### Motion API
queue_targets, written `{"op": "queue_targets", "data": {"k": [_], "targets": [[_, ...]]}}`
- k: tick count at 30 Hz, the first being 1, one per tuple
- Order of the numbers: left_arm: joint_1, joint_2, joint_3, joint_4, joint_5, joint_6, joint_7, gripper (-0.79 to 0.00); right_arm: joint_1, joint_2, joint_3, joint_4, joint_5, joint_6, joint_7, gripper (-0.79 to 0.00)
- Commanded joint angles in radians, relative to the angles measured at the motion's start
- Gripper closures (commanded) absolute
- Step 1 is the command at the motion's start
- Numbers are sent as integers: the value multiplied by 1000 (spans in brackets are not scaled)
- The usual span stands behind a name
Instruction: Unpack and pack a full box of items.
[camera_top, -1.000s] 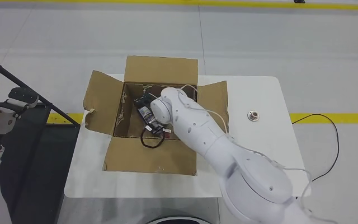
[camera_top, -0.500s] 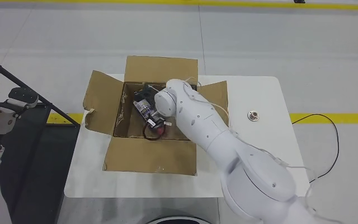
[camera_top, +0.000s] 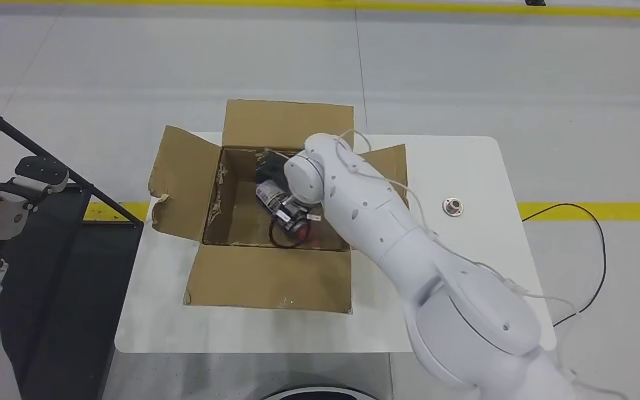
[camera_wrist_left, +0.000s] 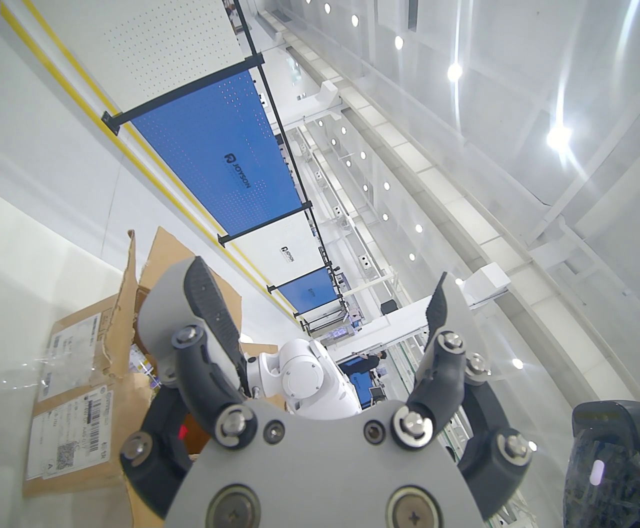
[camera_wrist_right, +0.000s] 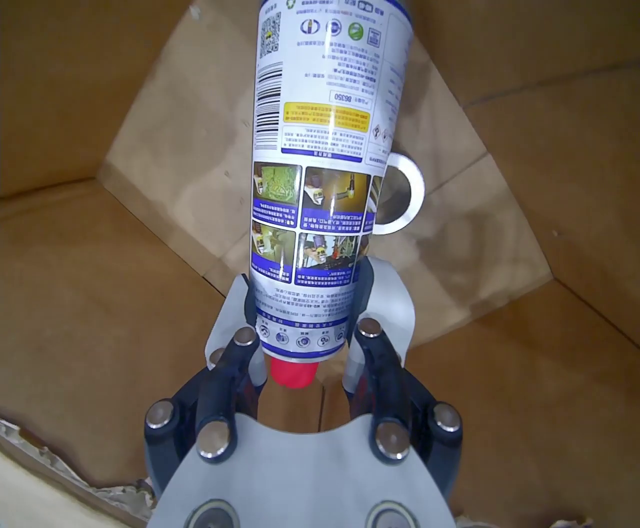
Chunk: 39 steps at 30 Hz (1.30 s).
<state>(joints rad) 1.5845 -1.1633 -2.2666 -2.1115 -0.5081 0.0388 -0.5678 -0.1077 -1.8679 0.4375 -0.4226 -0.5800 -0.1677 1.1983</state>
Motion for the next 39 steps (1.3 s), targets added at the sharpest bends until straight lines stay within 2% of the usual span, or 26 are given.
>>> {"op": "queue_targets", "data": {"k": [1,2,3,4,7,10,18,29,34,37,39], "targets": [[0,0,0,0,0,0,0,-785,-4,6,0,-14,-10,7,35,0],[0,0,0,0,0,0,0,-785,-6,9,0,-19,-18,19,53,-15],[0,0,0,0,0,0,0,-785,-8,11,2,-27,-23,31,65,-92],[0,0,0,0,0,0,0,-785,-10,14,3,-34,-28,40,74,-246],[0,0,0,0,0,0,0,-785,-18,23,10,-59,-41,55,85,-573],[0,0,0,0,0,0,0,-785,-26,31,15,-79,-61,80,79,-773],[0,0,0,0,0,0,0,-785,-52,35,19,-104,-118,155,22,-785],[0,0,0,0,0,0,0,-785,-73,19,33,-80,-101,14,-40,-782],[0,0,0,0,0,0,0,-785,-77,4,31,-61,-99,-17,-45,-720],[0,0,0,0,0,0,0,-785,-79,-7,28,-45,-97,-29,-43,-656],[0,0,0,0,0,0,0,-785,-80,-14,26,-31,-98,-35,-41,-646]]}}
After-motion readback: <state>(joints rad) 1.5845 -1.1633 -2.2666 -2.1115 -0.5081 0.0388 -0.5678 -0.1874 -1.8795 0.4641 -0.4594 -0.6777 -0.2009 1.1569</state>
